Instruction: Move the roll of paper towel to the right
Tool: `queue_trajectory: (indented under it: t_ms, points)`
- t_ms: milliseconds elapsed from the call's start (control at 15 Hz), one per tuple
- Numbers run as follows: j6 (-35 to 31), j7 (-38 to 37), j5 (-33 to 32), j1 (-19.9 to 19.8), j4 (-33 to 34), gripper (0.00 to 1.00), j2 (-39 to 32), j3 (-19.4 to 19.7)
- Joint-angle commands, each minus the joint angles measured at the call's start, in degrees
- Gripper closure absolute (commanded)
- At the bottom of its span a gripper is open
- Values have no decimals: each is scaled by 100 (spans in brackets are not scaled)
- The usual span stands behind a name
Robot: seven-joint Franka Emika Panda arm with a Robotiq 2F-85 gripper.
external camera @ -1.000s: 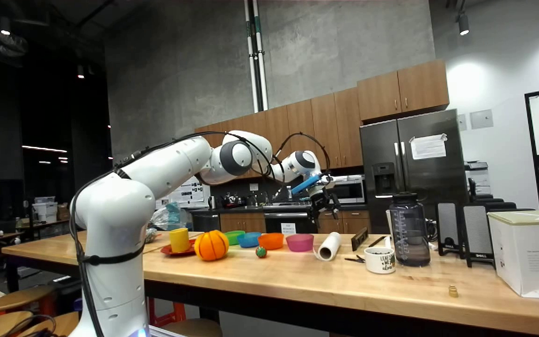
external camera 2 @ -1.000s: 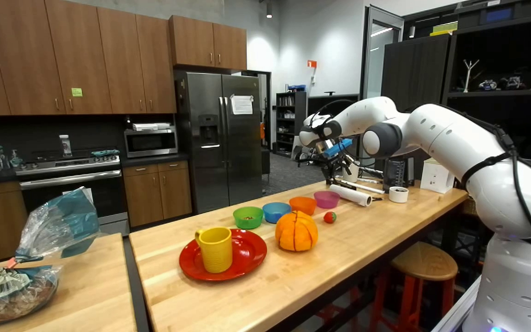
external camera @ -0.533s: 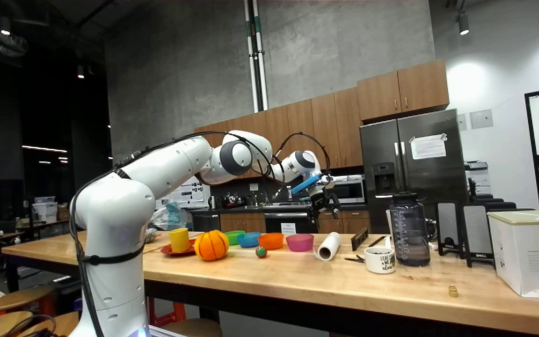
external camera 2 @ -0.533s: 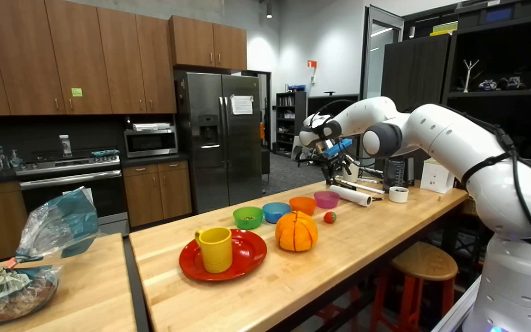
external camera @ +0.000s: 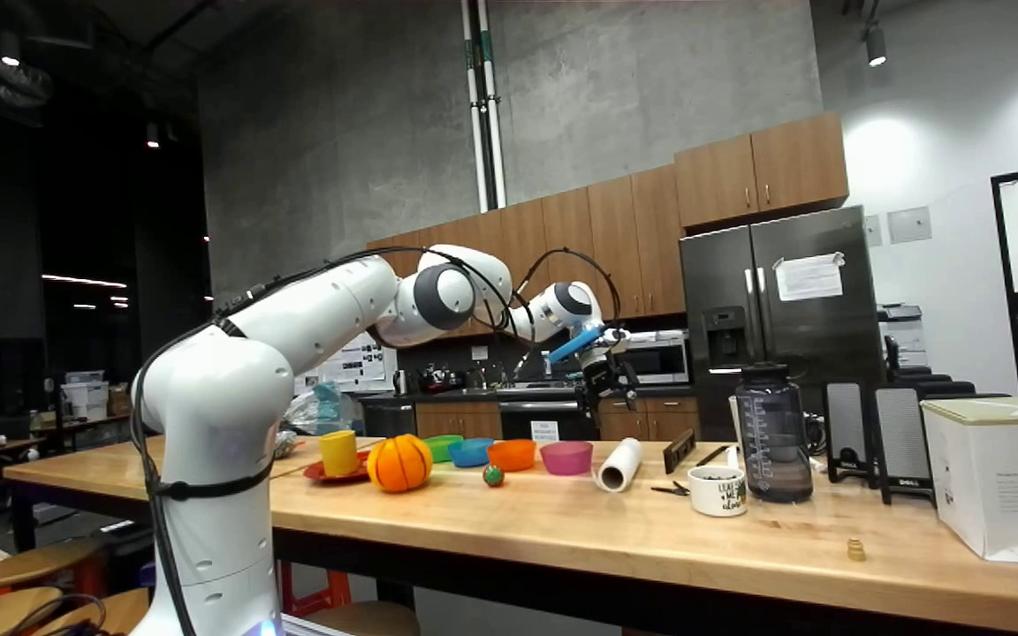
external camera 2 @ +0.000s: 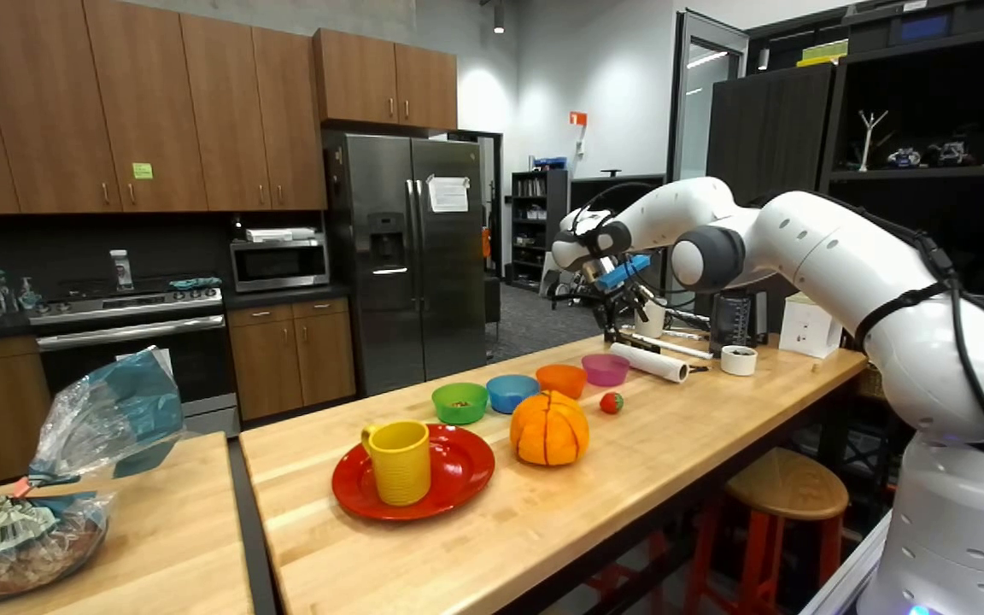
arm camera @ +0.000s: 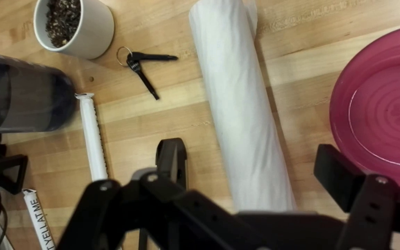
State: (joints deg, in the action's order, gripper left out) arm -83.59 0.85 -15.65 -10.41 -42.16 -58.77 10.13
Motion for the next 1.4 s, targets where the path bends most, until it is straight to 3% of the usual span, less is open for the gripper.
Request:
queue_trajectory:
  t_ms: [0,400,867,1333]
  points:
    - [-18,136,10,38,-362,0,397,-47]
    - [-153,641,77,33,-995,0,980,-189]
    - [-1254,1427,100,-107,-2817,0,2217,-501]
    - [-2233,1659,145,-135,-4686,0,3266,-502]
